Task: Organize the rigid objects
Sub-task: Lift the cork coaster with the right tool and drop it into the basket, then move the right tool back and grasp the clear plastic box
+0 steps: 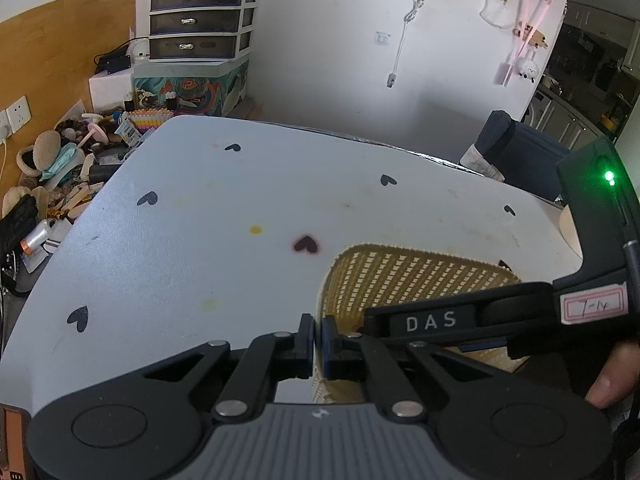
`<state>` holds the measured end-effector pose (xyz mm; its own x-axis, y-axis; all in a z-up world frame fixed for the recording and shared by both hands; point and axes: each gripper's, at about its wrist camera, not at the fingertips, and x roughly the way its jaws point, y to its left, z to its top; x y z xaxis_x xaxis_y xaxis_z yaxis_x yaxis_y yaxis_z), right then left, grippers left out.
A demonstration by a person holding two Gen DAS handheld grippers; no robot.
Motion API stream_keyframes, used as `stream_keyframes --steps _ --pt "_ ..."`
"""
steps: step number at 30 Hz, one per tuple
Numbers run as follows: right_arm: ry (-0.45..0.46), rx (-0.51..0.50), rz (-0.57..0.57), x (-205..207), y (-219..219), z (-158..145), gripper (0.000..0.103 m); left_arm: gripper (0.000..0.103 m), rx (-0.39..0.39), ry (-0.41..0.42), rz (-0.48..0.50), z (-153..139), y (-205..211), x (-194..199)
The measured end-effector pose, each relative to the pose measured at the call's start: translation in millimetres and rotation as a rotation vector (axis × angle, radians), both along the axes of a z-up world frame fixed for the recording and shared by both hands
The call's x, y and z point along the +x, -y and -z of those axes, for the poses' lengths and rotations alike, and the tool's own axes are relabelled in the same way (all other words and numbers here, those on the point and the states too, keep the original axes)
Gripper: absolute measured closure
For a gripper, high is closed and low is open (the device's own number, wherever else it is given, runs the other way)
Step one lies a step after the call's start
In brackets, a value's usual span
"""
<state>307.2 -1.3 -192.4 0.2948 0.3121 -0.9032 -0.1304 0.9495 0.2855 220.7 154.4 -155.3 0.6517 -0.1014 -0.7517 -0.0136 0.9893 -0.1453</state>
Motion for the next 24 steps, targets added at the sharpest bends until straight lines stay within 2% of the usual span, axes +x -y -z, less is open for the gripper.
stream_keyframes --steps 10,24 --pt "0.017 0.005 0.023 -4.1 8.8 -10.4 0.0 0.1 -0.008 -0.007 0.008 -0.3 -0.6 0.6" --pt "0.17 0.033 0.046 -31.5 36.2 -69.8 0.0 0.1 -0.011 -0.009 0.0 0.2 -1.2 2.9"
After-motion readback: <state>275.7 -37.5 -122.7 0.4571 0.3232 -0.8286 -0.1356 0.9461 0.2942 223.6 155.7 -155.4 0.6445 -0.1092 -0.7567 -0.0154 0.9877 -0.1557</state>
